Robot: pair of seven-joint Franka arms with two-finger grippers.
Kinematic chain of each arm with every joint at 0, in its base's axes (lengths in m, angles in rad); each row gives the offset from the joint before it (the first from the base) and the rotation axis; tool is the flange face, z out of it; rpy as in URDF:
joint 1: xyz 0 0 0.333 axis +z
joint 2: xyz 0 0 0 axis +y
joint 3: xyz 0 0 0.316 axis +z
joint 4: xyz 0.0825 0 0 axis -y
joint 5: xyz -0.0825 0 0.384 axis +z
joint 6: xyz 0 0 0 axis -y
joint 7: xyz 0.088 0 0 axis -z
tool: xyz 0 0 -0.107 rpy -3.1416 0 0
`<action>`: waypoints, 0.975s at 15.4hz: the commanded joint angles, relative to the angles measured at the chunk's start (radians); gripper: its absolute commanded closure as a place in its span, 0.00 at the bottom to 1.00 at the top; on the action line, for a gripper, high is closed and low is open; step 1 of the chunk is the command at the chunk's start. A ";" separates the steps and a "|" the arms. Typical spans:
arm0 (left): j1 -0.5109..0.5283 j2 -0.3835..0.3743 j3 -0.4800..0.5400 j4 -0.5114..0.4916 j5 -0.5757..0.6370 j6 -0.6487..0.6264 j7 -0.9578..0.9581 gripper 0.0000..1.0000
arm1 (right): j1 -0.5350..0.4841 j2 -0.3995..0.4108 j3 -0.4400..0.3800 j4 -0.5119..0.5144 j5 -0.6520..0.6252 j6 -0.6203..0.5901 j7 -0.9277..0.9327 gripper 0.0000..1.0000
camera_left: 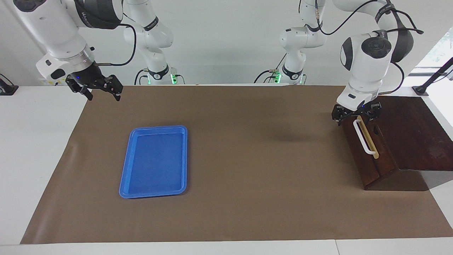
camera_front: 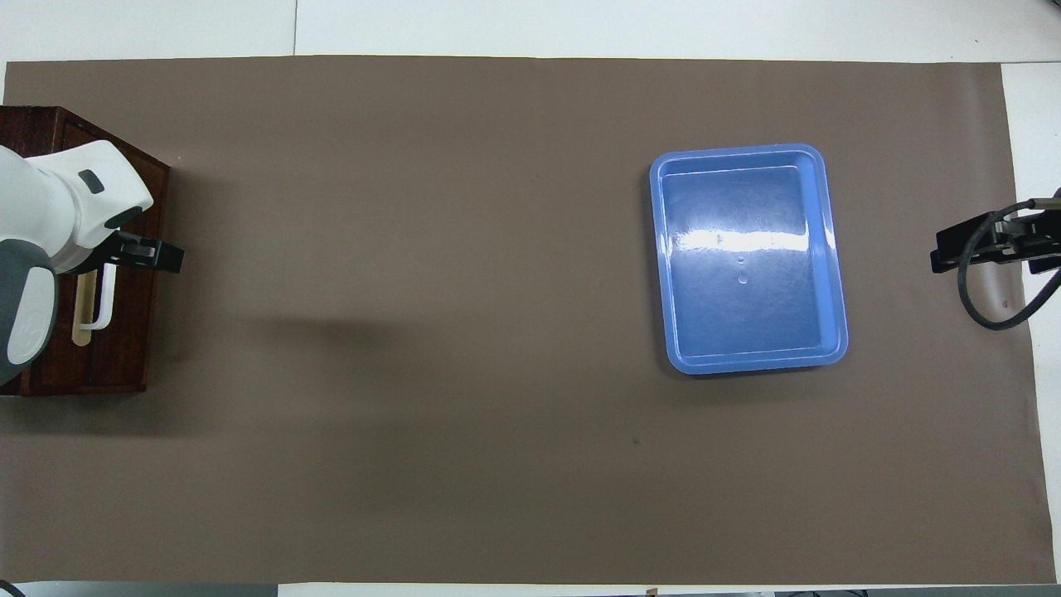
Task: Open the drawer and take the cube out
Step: 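Grasp the white drawer handle with the left gripper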
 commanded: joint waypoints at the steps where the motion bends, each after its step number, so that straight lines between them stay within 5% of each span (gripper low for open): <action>1: -0.005 0.036 0.010 -0.050 0.084 0.105 0.006 0.00 | -0.014 -0.004 0.012 -0.006 -0.011 0.004 -0.022 0.00; 11: 0.099 0.088 0.010 -0.162 0.155 0.344 0.006 0.00 | -0.017 -0.004 0.012 -0.003 -0.008 -0.007 -0.011 0.00; 15: 0.040 0.125 0.009 -0.175 0.155 0.369 -0.134 0.00 | -0.011 -0.013 0.012 -0.003 -0.010 -0.022 -0.015 0.00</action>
